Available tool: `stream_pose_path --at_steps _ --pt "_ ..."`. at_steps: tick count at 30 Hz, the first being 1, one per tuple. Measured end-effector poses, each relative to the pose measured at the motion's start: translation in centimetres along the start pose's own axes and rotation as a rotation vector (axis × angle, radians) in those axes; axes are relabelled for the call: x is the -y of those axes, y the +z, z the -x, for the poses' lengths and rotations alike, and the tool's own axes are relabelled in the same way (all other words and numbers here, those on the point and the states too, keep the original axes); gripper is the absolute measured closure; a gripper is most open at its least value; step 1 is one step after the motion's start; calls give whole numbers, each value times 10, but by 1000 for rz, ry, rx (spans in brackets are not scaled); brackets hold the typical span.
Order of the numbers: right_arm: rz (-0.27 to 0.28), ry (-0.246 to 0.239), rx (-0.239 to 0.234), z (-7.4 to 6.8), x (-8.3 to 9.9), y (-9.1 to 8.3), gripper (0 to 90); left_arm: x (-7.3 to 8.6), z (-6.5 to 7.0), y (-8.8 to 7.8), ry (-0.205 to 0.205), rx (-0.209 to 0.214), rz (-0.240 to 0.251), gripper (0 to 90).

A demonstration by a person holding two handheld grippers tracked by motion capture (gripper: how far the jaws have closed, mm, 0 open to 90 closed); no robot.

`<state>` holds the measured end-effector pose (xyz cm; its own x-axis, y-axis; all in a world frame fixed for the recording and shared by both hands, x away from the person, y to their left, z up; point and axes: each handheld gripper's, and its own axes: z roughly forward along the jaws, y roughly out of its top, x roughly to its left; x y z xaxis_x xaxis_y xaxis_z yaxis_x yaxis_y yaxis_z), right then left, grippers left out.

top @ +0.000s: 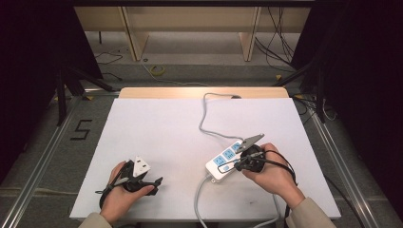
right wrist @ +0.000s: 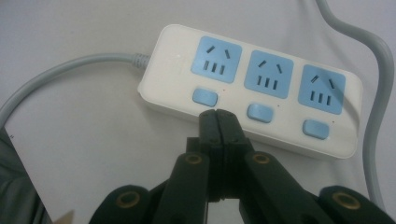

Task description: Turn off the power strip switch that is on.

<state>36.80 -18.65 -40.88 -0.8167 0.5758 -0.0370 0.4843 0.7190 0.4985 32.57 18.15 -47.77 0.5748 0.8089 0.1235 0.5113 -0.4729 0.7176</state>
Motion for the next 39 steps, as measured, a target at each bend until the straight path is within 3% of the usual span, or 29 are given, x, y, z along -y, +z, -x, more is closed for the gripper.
stream_pose_path --at_steps 39 --pt "-31 -27 -3 -2 -13 14 900 0 0 0 2 1 0 175"
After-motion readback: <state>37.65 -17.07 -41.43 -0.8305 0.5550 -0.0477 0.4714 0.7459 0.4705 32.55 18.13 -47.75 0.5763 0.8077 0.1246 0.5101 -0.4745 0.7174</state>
